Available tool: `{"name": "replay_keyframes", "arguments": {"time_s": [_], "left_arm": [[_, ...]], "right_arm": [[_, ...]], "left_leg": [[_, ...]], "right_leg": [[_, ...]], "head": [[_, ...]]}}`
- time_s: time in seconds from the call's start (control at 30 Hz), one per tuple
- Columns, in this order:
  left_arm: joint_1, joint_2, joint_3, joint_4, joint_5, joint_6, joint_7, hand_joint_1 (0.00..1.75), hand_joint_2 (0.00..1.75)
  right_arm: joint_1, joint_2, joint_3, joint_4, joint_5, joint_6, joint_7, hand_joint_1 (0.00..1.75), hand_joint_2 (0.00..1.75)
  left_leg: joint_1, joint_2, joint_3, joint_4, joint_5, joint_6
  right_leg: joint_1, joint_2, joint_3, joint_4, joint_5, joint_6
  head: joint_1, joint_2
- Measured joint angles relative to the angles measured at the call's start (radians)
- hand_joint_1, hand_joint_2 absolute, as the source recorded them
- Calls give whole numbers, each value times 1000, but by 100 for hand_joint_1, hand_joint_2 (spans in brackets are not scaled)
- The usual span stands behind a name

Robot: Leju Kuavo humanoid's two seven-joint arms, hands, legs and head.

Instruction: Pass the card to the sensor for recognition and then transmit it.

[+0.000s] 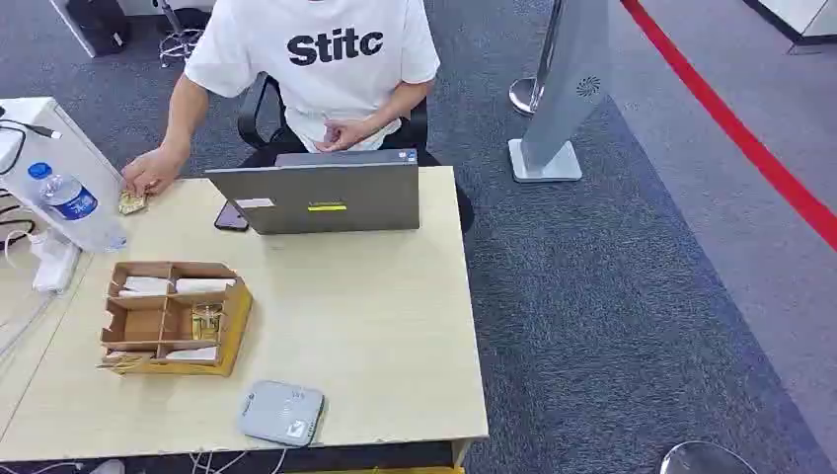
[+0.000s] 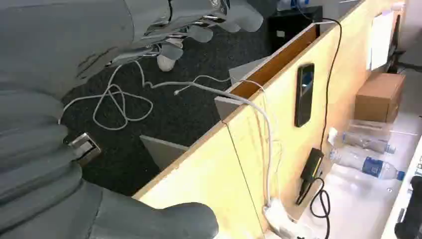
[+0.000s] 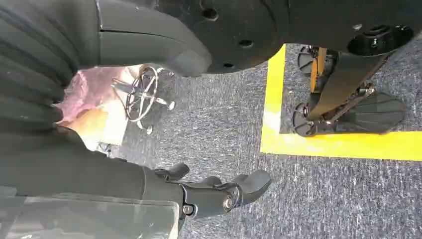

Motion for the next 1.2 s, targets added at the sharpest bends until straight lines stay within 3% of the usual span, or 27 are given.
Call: {"name": "replay_keyframes", "arguments": {"time_s": [0.87, 0.93, 0.97, 1.0, 1.03, 1.07, 1.1, 1.17, 1.2], "left_arm": [[0, 0, -1, -11, -2, -2, 0, 0, 175], [-42, 30, -20, -10, -93, -64, 27, 0, 175], [-196, 83, -52, 39, -227, -160, 122, 0, 175], [-419, 147, -110, 134, -423, -285, 244, 0, 175], [-584, 194, -176, 227, -652, -384, 308, 0, 175], [-696, 232, -234, 289, -889, -442, 329, 0, 175], [-770, 258, -267, 327, -1177, -454, 337, 0, 175], [-849, 293, -324, 373, -1890, -390, 356, 0, 175], [-861, 308, -343, 381, -2127, -380, 361, 0, 175]], "right_arm": [[0, 0, 7, 1, 0, 1, 0, 0, 175], [0, 0, 17, 1, 28, 58, 40, 0, 175], [-1, -1, 32, 0, 38, 107, 76, 0, 175], [-7, -1, 43, -1, 40, 114, 90, 0, 175], [-21, -3, 51, -1, 37, 119, 96, 0, 175], [-38, -4, 58, -2, 35, 120, 97, 0, 175], [-46, -5, 64, -4, 34, 121, 98, 0, 175], [-48, -5, 76, -7, 33, 122, 98, 0, 175], [-43, -5, 81, -7, 32, 123, 99, 0, 175]], "left_leg": [[0, 0, 1, 0, 0, 0], [-1, 1, 5, 3, 1, 0], [-2, -14, -4, 4, 10, 5], [-2, -43, -17, 3, 22, 3], [1, -54, -26, 2, 26, 0], [2, -49, -29, 2, 25, -3], [1, -32, -33, -1, 25, -3], [-3, -1, -24, 0, 24, -1], [-3, 8, -22, 0, 22, 1]], "right_leg": [[0, 0, -1, 0, 0, 0], [0, 1, -10, -2, 1, 1], [-2, -14, -11, -3, 2, 3], [-2, -43, -13, 0, 3, 3], [0, -54, -14, 3, 6, 1], [1, -50, -14, 4, 12, -5], [1, -33, -13, 4, 17, -5], [-2, -1, -15, 4, 24, 0], [-2, 9, -16, 4, 25, 0]], "head": [[0, 0], [0, 0], [-2, 0], [-3, 0], [0, 0], [7, 0], [11, 0], [-2, 0], [-1, 0]]}}
